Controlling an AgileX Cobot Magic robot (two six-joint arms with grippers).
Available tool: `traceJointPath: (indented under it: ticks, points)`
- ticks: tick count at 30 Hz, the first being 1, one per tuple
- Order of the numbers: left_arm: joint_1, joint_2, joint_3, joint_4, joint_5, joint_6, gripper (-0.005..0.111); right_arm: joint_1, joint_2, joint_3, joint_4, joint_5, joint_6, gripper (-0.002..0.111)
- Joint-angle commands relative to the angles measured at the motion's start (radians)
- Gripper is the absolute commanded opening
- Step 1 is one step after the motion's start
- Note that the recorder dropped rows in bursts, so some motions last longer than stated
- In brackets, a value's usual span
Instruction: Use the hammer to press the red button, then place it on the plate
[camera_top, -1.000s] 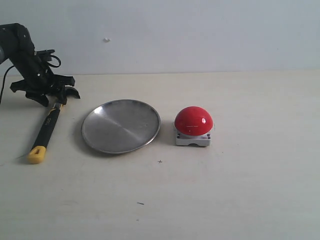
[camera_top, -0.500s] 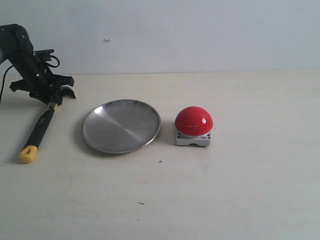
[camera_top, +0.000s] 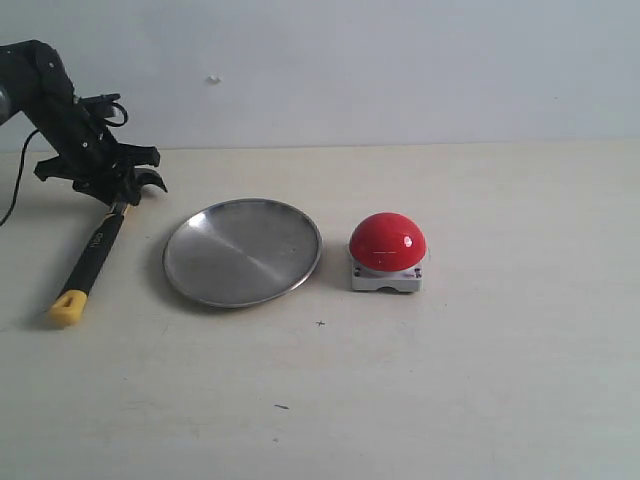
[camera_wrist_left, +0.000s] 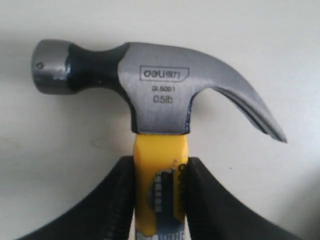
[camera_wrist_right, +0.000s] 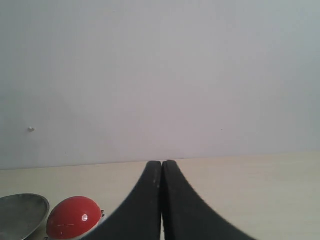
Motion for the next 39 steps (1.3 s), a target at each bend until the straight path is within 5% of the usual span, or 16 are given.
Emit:
traceJointPath:
  ticks: [1, 12, 39]
  points:
    - [-0.006, -0.063, -0.002, -0.019, -0.01, 0.005, 0.0, -0.005, -0.006, 0.005, -0.006, -0.001, -0.002, 0.0]
    - [-0.01, -0.12, 0.03, -0.034, -0.01, 0.009, 0.0, -0.005, -0.006, 0.005, -0.006, -0.001, -0.002, 0.0]
    - [-0.073, -0.442, 0.42, -0.079, -0.01, 0.08, 0.0, -0.005, -0.006, 0.005, -0.006, -0.001, -0.002, 0.0]
